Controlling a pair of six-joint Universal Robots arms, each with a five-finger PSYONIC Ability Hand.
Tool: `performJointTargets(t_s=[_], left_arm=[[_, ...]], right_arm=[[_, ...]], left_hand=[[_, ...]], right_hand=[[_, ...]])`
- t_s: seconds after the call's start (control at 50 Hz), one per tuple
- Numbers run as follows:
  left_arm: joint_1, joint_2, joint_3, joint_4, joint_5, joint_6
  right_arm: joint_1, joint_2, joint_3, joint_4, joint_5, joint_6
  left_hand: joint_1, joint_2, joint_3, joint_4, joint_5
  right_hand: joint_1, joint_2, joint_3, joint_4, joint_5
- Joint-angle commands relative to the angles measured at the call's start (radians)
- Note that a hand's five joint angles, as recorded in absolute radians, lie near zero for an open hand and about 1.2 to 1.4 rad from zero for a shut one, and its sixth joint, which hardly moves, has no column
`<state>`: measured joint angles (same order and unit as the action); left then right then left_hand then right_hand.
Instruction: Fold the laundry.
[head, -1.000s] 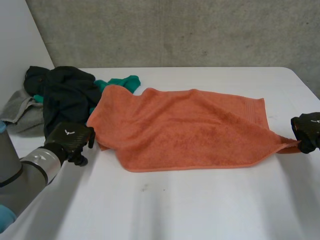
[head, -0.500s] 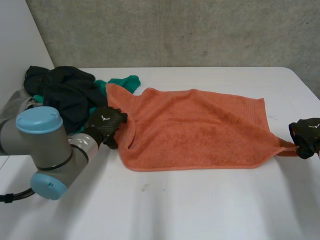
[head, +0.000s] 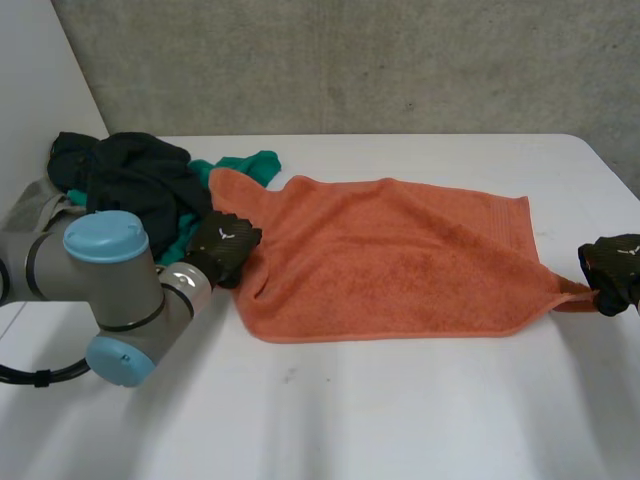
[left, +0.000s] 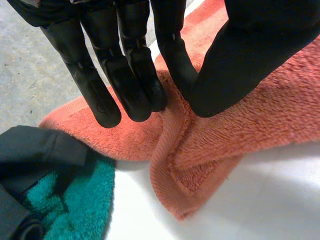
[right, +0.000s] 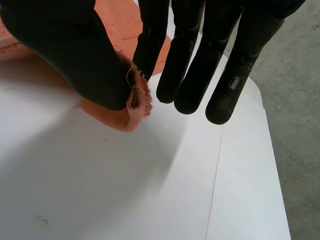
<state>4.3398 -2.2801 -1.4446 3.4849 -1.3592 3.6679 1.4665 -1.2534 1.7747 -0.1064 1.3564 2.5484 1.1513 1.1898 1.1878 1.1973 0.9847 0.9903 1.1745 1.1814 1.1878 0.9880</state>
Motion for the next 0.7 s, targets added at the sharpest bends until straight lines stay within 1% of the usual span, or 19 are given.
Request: performJointTargets(t_s=[0.02,0.08,0.1,0.18,0.2,0.22,0.24,0.26,0.3,0.32,0.4,0.48,0.7], left_arm=[[0.008,0.094,-0.068,-0.075,-0.043,0.015],[0.014,0.172,-0.103,-0.121,-0.063,0.012],[0.017,0.218,-0.129,-0.141,-0.06,0.014],[0.023,0.275,-0.19,-0.142,-0.037,0.012],[0.026,0.278,-0.197,-0.138,-0.025,0.012],[0.029,0.277,-0.203,-0.132,-0.012,0.011],[0.037,0.275,-0.215,-0.121,0.015,0.015],[0.04,0.271,-0.217,-0.118,0.028,0.015],[0.044,0.252,-0.212,-0.116,0.051,0.014],[0.047,0.213,-0.206,-0.115,0.067,0.012],[0.06,0.128,-0.185,-0.115,0.091,0.015],[0.063,0.09,-0.143,-0.113,0.092,0.015],[0.055,0.022,-0.039,-0.107,0.089,0.001]], right_arm=[[0.002,-0.006,-0.017,0.02,0.001,-0.039],[0.003,-0.018,-0.024,0.034,0.007,-0.091],[0.003,-0.021,-0.026,0.039,0.009,-0.102],[0.005,-0.04,-0.029,0.065,0.01,-0.143],[0.005,-0.041,-0.029,0.066,0.01,-0.145],[0.003,-0.04,-0.029,0.068,0.01,-0.145],[0.003,-0.04,-0.029,0.066,0.01,-0.143],[0.003,-0.04,-0.029,0.068,0.01,-0.143],[0.006,-0.038,-0.027,0.068,0.009,-0.143],[0.006,-0.037,-0.027,0.068,0.007,-0.143],[0.008,-0.024,-0.024,0.068,0.004,-0.14],[0.011,-0.015,-0.023,0.066,0.004,-0.138],[0.009,-0.011,-0.015,0.065,0.004,-0.138]], left_hand=[[0.245,0.206,0.209,0.199,0.237],[0.245,0.206,0.209,0.199,0.237],[0.245,0.206,0.209,0.199,0.237],[0.245,0.206,0.209,0.199,0.237],[0.106,0.067,0.069,0.06,0.098],[-0.16,-0.199,-0.196,-0.206,-0.168],[-0.552,-0.591,-0.589,-0.598,-0.56],[-0.582,-0.621,-0.619,-0.628,-0.59],[-0.585,-0.624,-0.622,-0.632,-0.593],[-0.6,-0.639,-0.636,-0.646,-0.608],[-0.591,-0.63,-0.628,-0.637,-0.599],[-0.574,-0.612,-0.61,-0.62,-0.582],[-0.418,-0.457,-0.455,-0.464,-0.426]], right_hand=[[0.406,0.222,0.215,0.209,0.234],[0.406,0.222,0.215,0.209,0.234],[0.406,0.222,0.215,0.209,0.234],[0.406,0.222,0.215,0.209,0.234],[0.406,0.222,0.215,0.209,0.234],[0.406,0.222,0.215,0.209,0.234],[0.406,0.222,0.215,0.209,0.234],[0.406,0.222,0.215,0.209,0.234],[0.406,0.222,0.215,0.209,0.234],[0.406,0.222,0.215,0.209,0.234],[0.406,0.222,0.215,0.209,0.234],[0.406,0.222,0.215,0.209,0.234],[0.406,0.222,0.215,0.209,0.234]])
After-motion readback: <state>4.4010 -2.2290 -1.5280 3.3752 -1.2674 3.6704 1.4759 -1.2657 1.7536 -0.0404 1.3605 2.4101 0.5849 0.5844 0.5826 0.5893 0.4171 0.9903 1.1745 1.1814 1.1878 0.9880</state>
